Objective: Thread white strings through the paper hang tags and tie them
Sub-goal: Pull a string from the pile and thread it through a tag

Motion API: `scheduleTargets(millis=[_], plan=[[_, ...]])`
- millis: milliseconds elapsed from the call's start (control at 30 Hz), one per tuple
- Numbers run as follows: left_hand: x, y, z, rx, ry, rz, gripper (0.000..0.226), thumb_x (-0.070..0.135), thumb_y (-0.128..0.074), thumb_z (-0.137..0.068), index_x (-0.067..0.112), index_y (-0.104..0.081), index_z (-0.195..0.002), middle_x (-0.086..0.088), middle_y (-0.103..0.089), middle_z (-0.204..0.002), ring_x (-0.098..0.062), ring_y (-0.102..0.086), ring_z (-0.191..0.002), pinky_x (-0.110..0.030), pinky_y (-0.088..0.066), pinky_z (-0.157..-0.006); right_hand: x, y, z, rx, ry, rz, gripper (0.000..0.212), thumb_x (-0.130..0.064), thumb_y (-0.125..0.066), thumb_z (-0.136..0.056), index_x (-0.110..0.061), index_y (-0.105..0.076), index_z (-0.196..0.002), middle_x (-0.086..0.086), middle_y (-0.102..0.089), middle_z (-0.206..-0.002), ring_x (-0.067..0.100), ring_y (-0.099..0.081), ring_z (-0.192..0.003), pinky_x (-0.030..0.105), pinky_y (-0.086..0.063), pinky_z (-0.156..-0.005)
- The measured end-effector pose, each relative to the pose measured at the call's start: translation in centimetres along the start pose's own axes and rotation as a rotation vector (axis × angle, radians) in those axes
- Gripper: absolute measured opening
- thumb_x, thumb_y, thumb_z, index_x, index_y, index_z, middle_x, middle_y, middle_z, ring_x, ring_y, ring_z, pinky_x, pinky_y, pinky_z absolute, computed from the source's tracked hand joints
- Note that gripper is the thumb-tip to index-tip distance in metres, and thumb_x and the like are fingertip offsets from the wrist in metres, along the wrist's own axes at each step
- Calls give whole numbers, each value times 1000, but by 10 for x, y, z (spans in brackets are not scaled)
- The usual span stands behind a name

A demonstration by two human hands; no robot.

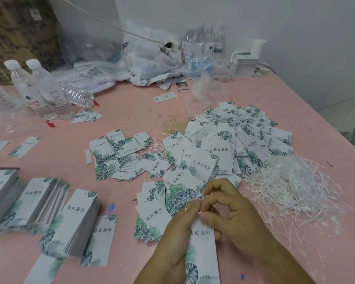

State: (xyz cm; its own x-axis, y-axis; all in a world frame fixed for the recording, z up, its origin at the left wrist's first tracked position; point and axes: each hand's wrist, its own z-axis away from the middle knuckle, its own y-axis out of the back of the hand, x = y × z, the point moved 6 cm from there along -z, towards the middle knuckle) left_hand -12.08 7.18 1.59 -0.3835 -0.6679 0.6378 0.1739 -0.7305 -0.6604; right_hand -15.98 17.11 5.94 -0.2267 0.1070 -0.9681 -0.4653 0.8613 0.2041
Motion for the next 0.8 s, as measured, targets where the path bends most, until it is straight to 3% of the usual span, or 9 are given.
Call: scheduleTargets(millis=[133,233,333,433,533,600,667,733,800], plan=[[5,-3,2,-38,-60,44,17,12,-63,-90,3,-54,-80,-19,-57,-64,-24,-57,-44,-27,-51,-46,0,4,1,-27,15,-62,6,-14,-74,-79,-15,-69,-79,-6,-53,-111,15,-61,-63,21,-54,-65],[8,0,2,-22,-86,64,16,14,-71,-83,3,-58,-85,-20,-59,-66,-25,-57,-48,-29,-51,-47,0,10,0,-22,35,-108,6,-20,-74,-77,-18,-69,-77,-8,-57,-108,10,-65,-86,18,-52,-80],[12,3,1,7,-134,72,15,19,-63,-87,4,-63,-86,-18,-60,-69,-26,-58,-52,-29,-50,-50,3,8,-1,-78,25,-341,17,-24,-78,-79,-11,-66,-79,2,-60,-108,21,-62,-94,33,-50,-86],[16,7,1,40,-165,89,19,23,-59,-92,10,-69,-81,-16,-60,-70,-25,-59,-53,-29,-51,-52,-4,4,-3,-188,41,-766,13,-9,-70,-86,-3,-58,-87,19,-59,-110,38,-61,-90,52,-49,-86],[18,10,1,71,-194,124,17,25,-63,-87,14,-70,-77,-15,-60,-71,-23,-58,-53,-27,-51,-51,-10,15,-7,-146,42,-971,10,-8,-69,-86,-6,-59,-88,17,-66,-88,33,-65,-100,43,-50,-96],[20,10,2,99,-222,143,14,27,-67,-82,14,-71,-76,-15,-61,-71,-23,-58,-53,-26,-52,-50,-7,22,-8,-71,-9,-1048,16,-12,-76,-80,-10,-61,-82,7,-62,-70,25,-67,-83,42,-50,-98],[22,12,4,142,-283,88,15,27,-69,-79,12,-71,-79,-15,-62,-70,-22,-59,-53,-27,-53,-51,-2,26,-9,7,-52,-1144,20,-10,-80,-75,-12,-59,-78,1,-53,-63,17,-60,-63,40,-55,-91],[24,15,6,194,-354,-26,16,27,-73,-80,11,-72,-81,-15,-65,-70,-21,-62,-56,-28,-53,-53,6,29,-10,119,-131,-1190,26,-9,-83,-67,-14,-58,-74,-3,-45,-59,10,-48,-50,33,-58,-72],[25,16,8,214,-409,-118,15,27,-75,-82,12,-72,-80,-13,-67,-72,-21,-64,-60,-29,-53,-55,15,30,-10,215,-222,-1200,21,-7,-74,-66,-14,-56,-74,-4,-38,-56,8,-31,-43,23,-48,-49]])
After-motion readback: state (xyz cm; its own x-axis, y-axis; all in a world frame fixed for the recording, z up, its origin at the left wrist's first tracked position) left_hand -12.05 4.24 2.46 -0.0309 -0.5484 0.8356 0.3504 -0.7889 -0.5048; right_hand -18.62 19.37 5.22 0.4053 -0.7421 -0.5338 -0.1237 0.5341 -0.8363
